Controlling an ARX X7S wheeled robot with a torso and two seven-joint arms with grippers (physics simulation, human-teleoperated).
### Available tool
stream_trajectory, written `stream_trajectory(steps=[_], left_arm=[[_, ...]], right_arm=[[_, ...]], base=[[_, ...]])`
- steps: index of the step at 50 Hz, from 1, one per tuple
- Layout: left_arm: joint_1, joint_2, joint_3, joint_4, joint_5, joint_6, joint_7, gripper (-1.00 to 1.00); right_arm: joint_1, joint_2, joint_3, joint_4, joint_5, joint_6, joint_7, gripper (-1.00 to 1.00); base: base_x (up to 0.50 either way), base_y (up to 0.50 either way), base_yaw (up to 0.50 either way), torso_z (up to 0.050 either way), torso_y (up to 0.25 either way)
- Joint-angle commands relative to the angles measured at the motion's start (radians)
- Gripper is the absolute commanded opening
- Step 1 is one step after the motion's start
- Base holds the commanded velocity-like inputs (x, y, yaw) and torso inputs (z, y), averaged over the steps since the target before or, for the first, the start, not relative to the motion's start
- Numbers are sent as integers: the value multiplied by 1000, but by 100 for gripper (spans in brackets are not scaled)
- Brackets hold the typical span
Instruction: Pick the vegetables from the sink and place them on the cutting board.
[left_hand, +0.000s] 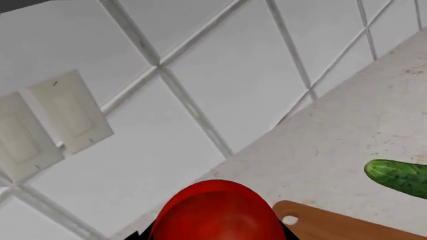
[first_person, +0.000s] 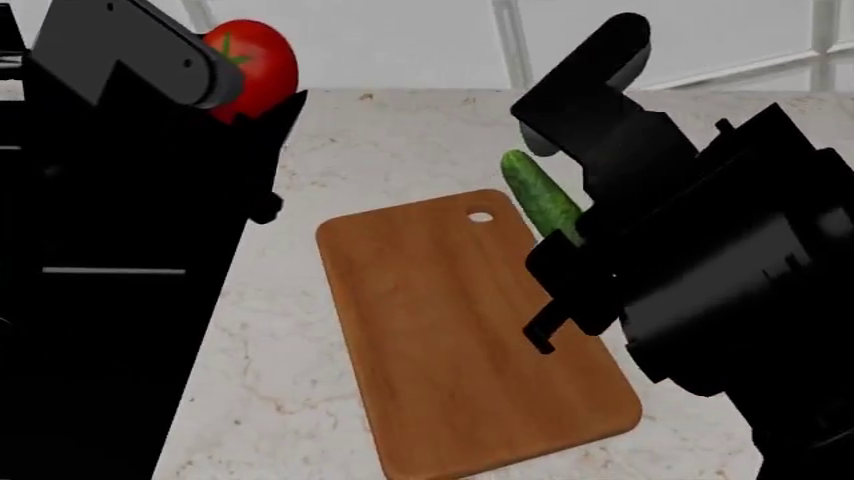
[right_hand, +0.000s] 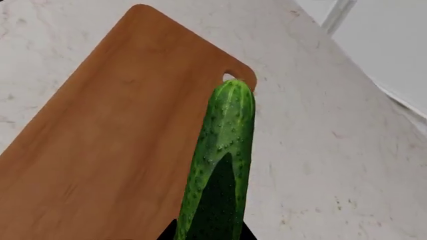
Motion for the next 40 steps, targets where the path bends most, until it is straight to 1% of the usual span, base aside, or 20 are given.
stream_trajectory(steps=[1, 3, 5, 10, 20, 40], left_arm=[[-11, 19, 1, -23, -19, -2, -17, -100], [-12, 19, -4, -27, -21, -1, -18, -100], [-6, 17, -2, -24, -23, 1, -16, -100], [-7, 9, 3, -22, -18, 4, -15, -100], [2, -3, 4, -7, -19, 5, -18, -100], [18, -18, 10, 4, -17, 10, -23, -100]], right_arm=[[69, -66, -89, 101, 36, 22, -89, -100], [75, -73, -135, 119, 40, 20, -110, -100], [76, -86, -146, 150, 42, 16, -115, -100], [83, -102, -164, 203, 61, 11, -146, -100], [77, -148, -185, 301, 58, -35, -140, -100], [31, -159, -230, 319, 67, -47, -142, -100]], base=[[0, 0, 0, 0, 0], [0, 0, 0, 0, 0], [0, 0, 0, 0, 0], [0, 0, 0, 0, 0], [0, 0, 0, 0, 1], [0, 0, 0, 0, 1]])
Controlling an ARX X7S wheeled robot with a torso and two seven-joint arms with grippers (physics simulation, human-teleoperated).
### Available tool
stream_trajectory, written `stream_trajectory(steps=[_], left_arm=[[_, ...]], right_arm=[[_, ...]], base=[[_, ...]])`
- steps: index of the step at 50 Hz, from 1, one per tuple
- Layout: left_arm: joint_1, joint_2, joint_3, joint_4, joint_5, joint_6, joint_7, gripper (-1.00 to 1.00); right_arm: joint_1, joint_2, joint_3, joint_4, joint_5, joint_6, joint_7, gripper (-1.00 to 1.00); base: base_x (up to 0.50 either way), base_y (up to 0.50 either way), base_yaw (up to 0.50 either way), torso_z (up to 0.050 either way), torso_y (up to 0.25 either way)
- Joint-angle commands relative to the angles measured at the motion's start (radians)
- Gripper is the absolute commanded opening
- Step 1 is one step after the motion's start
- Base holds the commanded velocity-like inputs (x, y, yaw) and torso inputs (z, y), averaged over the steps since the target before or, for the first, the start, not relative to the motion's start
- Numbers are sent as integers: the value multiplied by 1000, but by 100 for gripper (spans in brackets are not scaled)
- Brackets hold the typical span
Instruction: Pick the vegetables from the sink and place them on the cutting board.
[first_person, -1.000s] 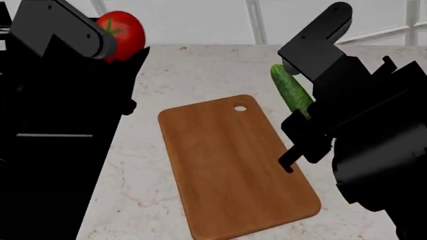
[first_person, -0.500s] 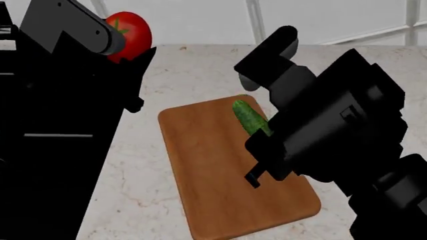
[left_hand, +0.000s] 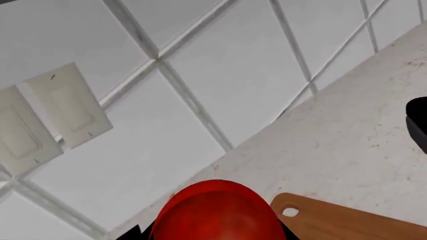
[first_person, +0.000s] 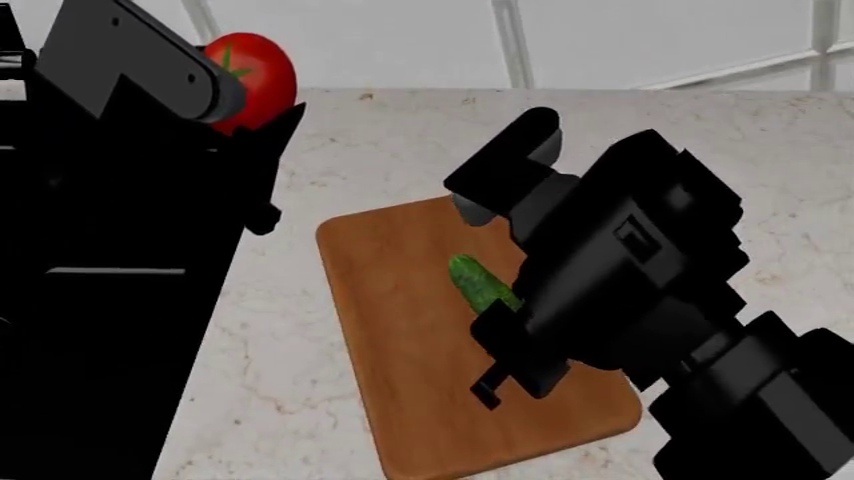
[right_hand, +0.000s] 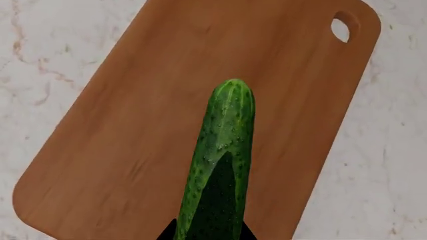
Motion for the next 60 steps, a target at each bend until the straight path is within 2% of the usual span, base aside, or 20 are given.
stream_trajectory(steps=[1, 16, 17, 31, 38, 41, 44, 45, 46, 51, 60], left_arm=[[7, -7, -6, 3, -18, 2, -22, -100], [11, -9, -10, 10, -25, -2, -28, -100], [11, -10, -8, 9, -24, -1, -27, -100], [11, -13, -12, 20, -31, -9, -35, -100], [4, 6, -4, -19, -15, -7, -54, -100], [-3, 26, 7, -48, -4, -16, -70, -100], [-19, 73, -35, -114, -42, -56, -87, -100], [-40, 93, -21, -154, -26, -103, -124, -100], [-32, 97, -34, -161, -40, -64, -93, -100], [-60, 147, -38, -243, -56, -55, -71, -100], [-121, 229, -51, -387, -83, -55, -40, -100]], right_arm=[[-18, -13, -26, 27, 3, -18, -8, -100], [-23, -13, -37, 37, 4, -21, -1, -100], [-25, -12, -40, 35, 3, -22, 0, 100], [-11, -11, -19, 42, 4, -16, 16, 100], [34, 6, 68, -13, 17, 17, 32, 100], [59, 18, 104, -40, 18, 45, 42, 100], [69, 26, 136, -41, 1, 51, 75, 100], [66, 36, 139, -57, -6, 51, 87, 100], [62, 38, 152, -59, -11, 47, 100, 100], [38, 74, 206, -85, -73, -49, 212, 100], [7, 126, 285, -136, -101, -64, 292, 100]], base=[[0, 0, 0, 0, 0], [0, 0, 0, 0, 0], [0, 0, 0, 0, 0], [0, 0, 0, 0, 1], [0, 0, 0, 0, 0], [0, 0, 0, 0, 0], [0, 0, 0, 0, 0], [0, 0, 0, 0, 0], [0, 0, 0, 0, 0], [0, 0, 0, 0, 0], [0, 0, 0, 0, 1]])
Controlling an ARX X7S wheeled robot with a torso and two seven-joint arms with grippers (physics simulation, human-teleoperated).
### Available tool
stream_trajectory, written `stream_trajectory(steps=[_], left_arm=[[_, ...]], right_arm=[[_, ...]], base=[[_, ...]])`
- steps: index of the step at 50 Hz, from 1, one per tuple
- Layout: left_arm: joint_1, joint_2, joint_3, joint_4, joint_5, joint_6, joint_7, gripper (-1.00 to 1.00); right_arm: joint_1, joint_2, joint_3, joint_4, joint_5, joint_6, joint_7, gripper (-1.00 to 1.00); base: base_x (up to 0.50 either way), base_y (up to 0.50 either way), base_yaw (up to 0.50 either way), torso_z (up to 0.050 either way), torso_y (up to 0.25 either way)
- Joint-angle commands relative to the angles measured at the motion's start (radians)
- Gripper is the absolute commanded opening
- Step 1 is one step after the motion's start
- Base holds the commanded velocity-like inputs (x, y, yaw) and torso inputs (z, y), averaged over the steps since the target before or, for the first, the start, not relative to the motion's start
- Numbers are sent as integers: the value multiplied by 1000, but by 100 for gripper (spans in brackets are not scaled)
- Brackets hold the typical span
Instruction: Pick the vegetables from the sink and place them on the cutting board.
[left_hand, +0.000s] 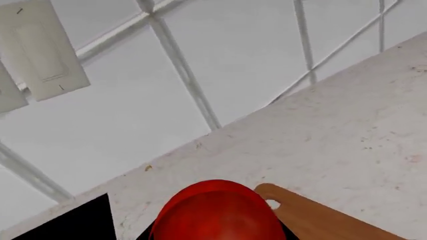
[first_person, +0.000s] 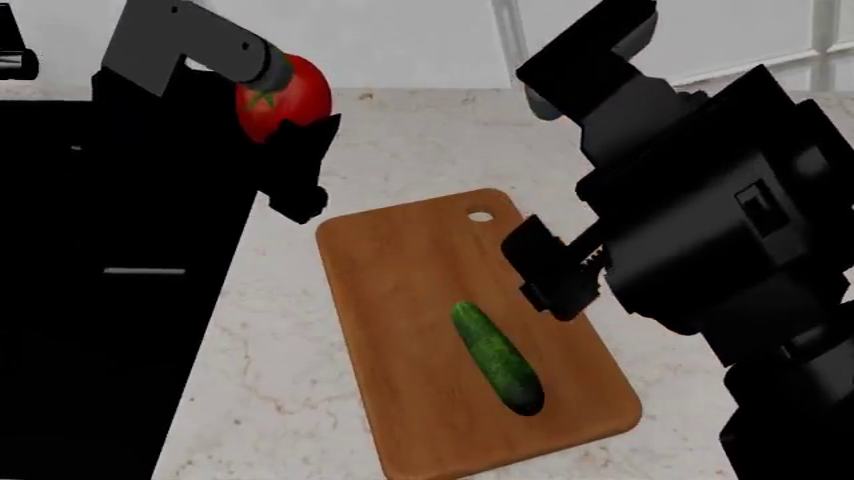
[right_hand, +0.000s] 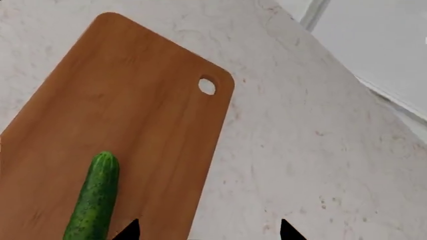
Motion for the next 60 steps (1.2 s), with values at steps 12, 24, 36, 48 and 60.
stream_trajectory(steps=[12, 24, 36, 48, 60], left_arm=[[-117, 202, -51, -487, -22, 154, 1, -100], [-175, 237, 340, -771, -382, 409, -103, -100], [-232, 237, 814, -865, -830, 529, -181, -100], [-238, 237, 1008, -874, -1007, 572, -200, -100], [-230, 237, 1041, -858, -1015, 566, -193, -100]], right_arm=[[-21, 66, 199, -66, -71, -22, 200, 100], [-56, 66, 259, -56, -71, -37, 241, 100], [-72, 67, 284, -86, -65, -1, 250, 100], [-71, 71, 287, -92, -62, 8, 250, 100], [-74, 71, 289, -83, -59, 2, 251, 100]], base=[[0, 0, 0, 0, 0], [0, 0, 0, 0, 0], [0, 0, 0, 0, 1], [0, 0, 0, 0, 0], [0, 0, 0, 0, 0]])
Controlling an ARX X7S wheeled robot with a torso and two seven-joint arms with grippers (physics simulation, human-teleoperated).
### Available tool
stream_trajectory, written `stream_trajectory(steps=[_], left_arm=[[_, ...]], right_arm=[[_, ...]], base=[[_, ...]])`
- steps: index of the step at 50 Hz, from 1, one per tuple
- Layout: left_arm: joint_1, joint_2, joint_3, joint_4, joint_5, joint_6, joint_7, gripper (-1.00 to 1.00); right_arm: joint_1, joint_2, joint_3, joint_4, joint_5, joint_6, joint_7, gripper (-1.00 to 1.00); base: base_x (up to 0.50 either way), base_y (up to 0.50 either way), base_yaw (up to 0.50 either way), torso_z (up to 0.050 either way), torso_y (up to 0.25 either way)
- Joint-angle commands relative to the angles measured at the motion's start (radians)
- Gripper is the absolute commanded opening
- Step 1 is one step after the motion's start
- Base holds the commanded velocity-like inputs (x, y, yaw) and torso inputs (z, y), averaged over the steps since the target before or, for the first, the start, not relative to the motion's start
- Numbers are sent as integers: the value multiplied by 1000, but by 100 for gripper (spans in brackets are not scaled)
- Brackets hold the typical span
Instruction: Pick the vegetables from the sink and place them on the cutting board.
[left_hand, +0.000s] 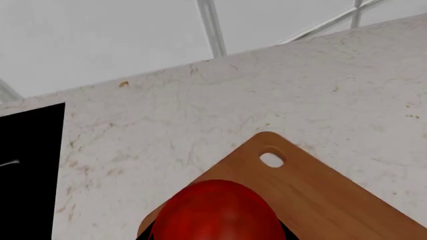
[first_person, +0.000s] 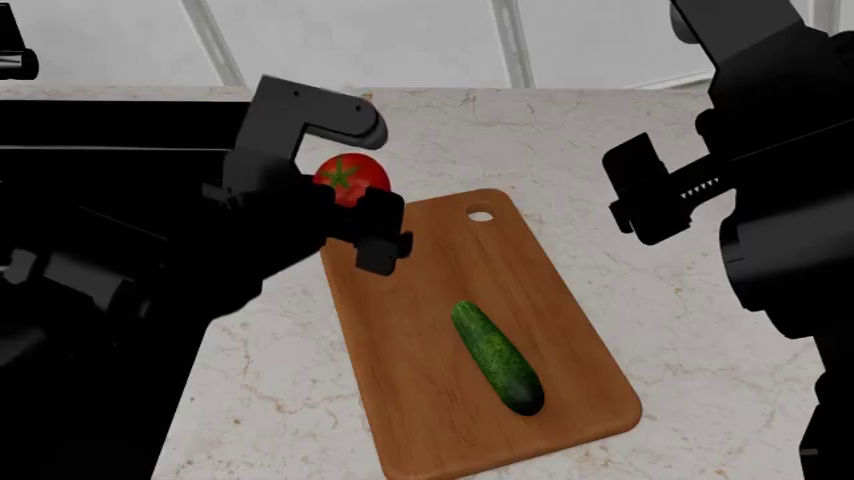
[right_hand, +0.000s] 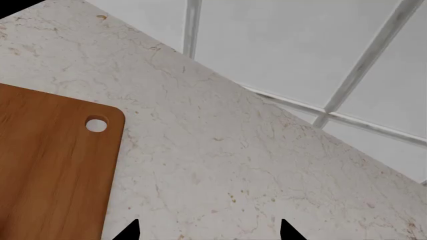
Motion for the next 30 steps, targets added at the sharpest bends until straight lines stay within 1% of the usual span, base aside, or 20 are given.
stream_trajectory(steps=[1, 30], left_arm=[[-2, 2, 75, -3, -81, 8, -16, -100], [30, 2, 70, 31, -5, -50, -14, -100]], right_arm=[[-2, -1, 4, 3, 3, 1, 3, 100], [-12, -1, 5, -3, 11, 8, 5, 100]], base=[[0, 0, 0, 0, 0], [0, 0, 0, 1, 0]])
